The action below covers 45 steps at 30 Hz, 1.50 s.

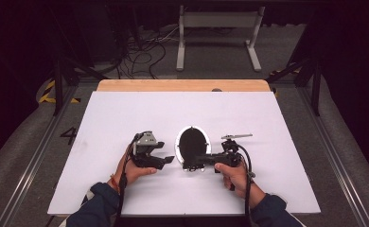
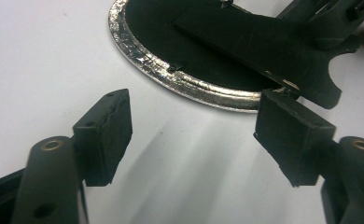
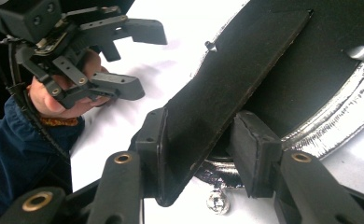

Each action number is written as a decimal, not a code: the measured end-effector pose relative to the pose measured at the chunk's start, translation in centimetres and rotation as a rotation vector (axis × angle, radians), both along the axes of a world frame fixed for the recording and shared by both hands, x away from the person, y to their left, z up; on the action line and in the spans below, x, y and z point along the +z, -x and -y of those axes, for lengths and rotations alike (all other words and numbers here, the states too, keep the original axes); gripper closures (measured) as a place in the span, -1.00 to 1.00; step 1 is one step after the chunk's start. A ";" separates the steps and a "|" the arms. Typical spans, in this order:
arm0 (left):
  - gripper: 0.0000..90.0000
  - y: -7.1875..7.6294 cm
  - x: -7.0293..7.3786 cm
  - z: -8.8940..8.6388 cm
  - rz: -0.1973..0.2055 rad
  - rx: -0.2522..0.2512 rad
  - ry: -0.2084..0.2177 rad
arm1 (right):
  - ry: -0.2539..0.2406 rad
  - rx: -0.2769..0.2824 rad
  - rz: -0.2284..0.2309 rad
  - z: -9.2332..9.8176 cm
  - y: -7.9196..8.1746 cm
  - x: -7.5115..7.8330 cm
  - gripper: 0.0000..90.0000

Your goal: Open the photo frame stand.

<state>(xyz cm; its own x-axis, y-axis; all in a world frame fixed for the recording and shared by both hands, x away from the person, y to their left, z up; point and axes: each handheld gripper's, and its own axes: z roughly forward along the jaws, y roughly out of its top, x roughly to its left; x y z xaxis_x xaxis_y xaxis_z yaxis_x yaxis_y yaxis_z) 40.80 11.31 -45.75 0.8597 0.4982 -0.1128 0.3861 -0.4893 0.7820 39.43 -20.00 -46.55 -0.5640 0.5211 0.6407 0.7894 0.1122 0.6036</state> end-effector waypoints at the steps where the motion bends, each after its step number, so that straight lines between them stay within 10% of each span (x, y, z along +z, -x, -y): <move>1: -0.44 -0.3 -0.1 0.3 -0.015 0.010 0.009 | -0.013 -0.002 0.000 0.1 0.0 -0.1 0.32; 18: -0.55 -2.7 -0.6 1.1 -0.118 -0.020 0.102 | 0.061 0.077 0.159 0.1 0.9 0.6 0.44; 25: -0.19 -2.6 -0.8 1.9 -0.132 -0.110 0.093 | 0.072 0.094 0.198 0.2 1.2 0.7 0.46; 45: 0.17 -2.6 -0.3 1.9 -0.153 -0.138 0.189 | 0.084 0.099 0.253 0.1 1.4 1.0 0.54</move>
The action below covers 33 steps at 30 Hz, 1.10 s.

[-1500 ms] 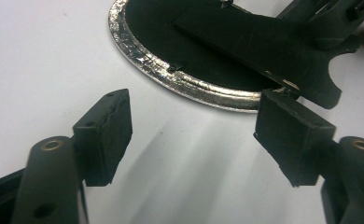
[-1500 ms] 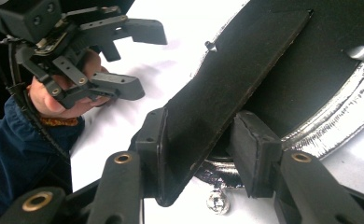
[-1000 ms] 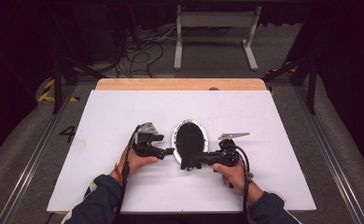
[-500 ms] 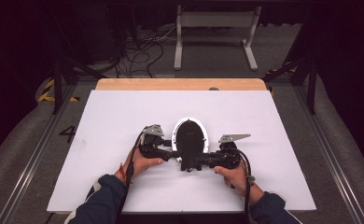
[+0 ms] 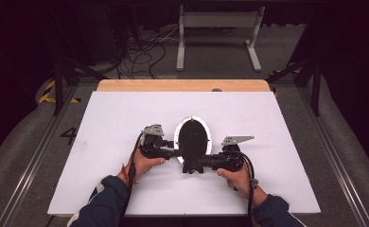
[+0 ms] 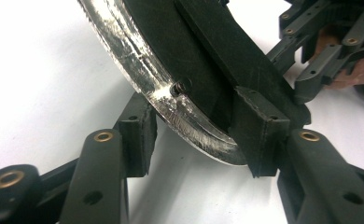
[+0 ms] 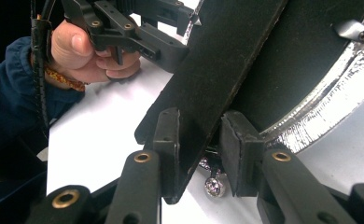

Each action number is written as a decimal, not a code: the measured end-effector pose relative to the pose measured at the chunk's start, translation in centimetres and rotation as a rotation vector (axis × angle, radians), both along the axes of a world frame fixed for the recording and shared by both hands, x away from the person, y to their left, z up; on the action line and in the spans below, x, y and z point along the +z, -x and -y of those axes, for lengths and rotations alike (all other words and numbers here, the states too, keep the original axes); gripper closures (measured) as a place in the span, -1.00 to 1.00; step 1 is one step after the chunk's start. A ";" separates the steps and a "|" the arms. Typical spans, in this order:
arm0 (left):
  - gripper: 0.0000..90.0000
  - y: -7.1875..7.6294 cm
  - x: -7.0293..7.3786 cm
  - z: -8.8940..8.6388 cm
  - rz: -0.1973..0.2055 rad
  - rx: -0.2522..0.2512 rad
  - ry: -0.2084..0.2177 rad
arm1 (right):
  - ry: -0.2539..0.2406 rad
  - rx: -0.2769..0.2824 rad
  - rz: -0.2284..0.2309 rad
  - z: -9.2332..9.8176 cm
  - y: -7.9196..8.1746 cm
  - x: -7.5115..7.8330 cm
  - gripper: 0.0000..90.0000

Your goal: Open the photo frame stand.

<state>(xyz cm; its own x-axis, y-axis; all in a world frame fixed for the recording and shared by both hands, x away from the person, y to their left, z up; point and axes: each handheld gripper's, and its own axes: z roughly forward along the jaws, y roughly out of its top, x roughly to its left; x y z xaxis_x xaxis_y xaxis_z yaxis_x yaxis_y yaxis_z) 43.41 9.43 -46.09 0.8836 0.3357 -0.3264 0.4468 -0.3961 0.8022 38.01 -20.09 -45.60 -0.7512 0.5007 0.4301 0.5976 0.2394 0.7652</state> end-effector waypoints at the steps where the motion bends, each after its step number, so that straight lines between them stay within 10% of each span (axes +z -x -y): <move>1: 0.17 0.0 0.0 0.0 0.002 -0.007 -0.004 | 0.000 0.000 0.000 0.0 0.0 0.0 0.54; 11: 0.35 0.7 1.0 0.3 0.059 -0.052 0.006 | -0.031 0.002 0.017 0.3 0.1 0.5 0.57; 33: 0.51 2.5 2.4 1.0 0.315 0.101 -0.098 | -0.022 0.031 0.081 0.0 1.2 2.8 0.65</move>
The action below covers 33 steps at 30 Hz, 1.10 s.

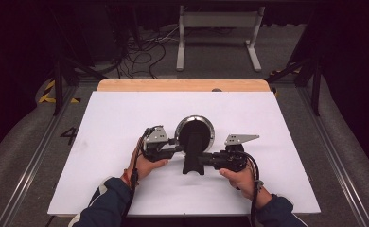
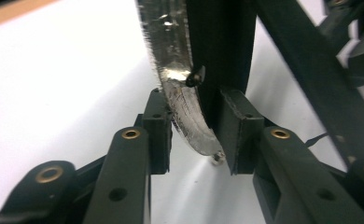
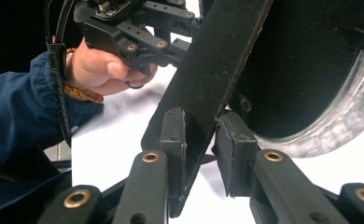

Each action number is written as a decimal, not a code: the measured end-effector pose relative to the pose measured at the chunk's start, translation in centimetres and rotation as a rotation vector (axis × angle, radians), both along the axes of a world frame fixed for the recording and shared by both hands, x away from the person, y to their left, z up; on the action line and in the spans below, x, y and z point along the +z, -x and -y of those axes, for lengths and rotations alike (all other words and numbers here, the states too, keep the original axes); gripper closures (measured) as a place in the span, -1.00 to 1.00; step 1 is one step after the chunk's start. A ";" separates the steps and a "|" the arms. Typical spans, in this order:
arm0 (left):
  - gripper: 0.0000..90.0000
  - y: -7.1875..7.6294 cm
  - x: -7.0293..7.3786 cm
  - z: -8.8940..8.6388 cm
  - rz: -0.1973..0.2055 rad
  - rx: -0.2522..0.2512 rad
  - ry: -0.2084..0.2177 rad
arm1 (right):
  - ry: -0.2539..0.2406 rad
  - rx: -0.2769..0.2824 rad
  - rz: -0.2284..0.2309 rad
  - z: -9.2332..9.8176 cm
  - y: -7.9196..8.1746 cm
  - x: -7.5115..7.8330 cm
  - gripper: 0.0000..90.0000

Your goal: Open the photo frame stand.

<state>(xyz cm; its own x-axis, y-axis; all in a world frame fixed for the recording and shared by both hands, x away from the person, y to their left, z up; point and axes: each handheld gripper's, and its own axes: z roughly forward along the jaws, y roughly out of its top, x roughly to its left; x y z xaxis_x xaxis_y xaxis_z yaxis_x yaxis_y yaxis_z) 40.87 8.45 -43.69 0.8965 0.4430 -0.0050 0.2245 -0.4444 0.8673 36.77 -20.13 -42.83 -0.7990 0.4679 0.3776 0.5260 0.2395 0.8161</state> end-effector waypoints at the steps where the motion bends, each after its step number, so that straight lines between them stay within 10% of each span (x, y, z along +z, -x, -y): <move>1: 0.51 0.1 0.1 0.0 0.015 0.005 -0.008 | 0.000 0.005 0.004 0.0 0.1 0.1 0.65; 15: 0.54 0.8 0.1 0.1 0.132 0.046 -0.071 | 0.049 0.007 0.023 -0.5 0.3 -0.1 0.68; 27: 0.58 0.9 -0.5 -0.3 0.094 0.018 -0.026 | 0.065 0.011 0.005 -0.6 0.2 -1.0 0.80; 33: 0.51 0.8 -1.5 0.6 0.074 0.021 -0.091 | 0.087 0.032 0.009 -1.2 0.4 -1.3 0.82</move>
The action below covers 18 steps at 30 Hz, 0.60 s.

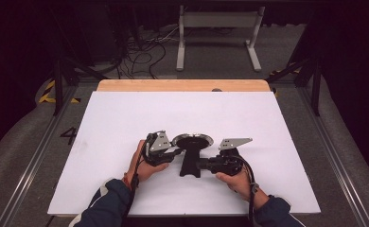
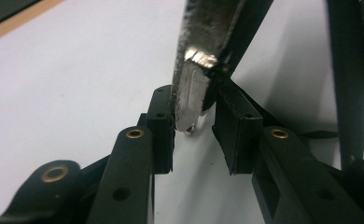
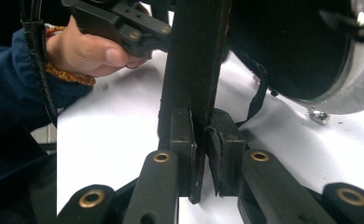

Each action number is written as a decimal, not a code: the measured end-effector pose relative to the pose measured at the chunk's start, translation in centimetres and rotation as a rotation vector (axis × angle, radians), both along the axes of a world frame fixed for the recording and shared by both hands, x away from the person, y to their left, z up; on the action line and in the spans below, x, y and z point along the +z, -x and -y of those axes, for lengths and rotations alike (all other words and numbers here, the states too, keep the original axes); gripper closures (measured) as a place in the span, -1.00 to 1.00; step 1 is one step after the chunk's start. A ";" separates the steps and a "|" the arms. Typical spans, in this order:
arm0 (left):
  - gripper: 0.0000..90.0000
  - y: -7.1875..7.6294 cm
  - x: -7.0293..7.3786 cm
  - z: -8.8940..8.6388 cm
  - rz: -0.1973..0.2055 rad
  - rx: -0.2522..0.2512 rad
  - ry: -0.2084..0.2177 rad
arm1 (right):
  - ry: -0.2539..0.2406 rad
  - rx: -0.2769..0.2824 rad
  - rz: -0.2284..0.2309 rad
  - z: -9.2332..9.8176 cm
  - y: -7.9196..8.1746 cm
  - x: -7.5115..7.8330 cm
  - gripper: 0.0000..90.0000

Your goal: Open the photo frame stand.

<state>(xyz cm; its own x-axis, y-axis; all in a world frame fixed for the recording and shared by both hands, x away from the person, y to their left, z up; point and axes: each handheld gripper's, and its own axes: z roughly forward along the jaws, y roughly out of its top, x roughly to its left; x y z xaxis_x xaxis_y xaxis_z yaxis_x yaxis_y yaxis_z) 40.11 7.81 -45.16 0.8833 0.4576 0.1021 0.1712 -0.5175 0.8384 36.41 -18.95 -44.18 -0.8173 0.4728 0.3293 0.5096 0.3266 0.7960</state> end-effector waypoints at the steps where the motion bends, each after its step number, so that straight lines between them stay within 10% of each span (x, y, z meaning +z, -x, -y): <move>1: 0.51 0.0 0.0 0.1 0.006 0.004 -0.010 | 0.000 0.000 0.000 0.0 0.0 0.0 0.82; 18: 0.56 -0.4 -0.5 0.5 0.068 0.097 -0.057 | 0.046 -0.022 0.048 -0.6 -0.1 0.1 0.80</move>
<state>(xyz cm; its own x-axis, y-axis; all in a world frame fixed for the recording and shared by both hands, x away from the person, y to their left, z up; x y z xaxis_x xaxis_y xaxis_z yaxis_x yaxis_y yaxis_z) 40.49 7.30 -45.67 0.8256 0.5319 0.1884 0.1666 -0.5486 0.8193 36.50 -18.36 -44.11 -0.8207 0.5048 0.2677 0.4790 0.3525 0.8039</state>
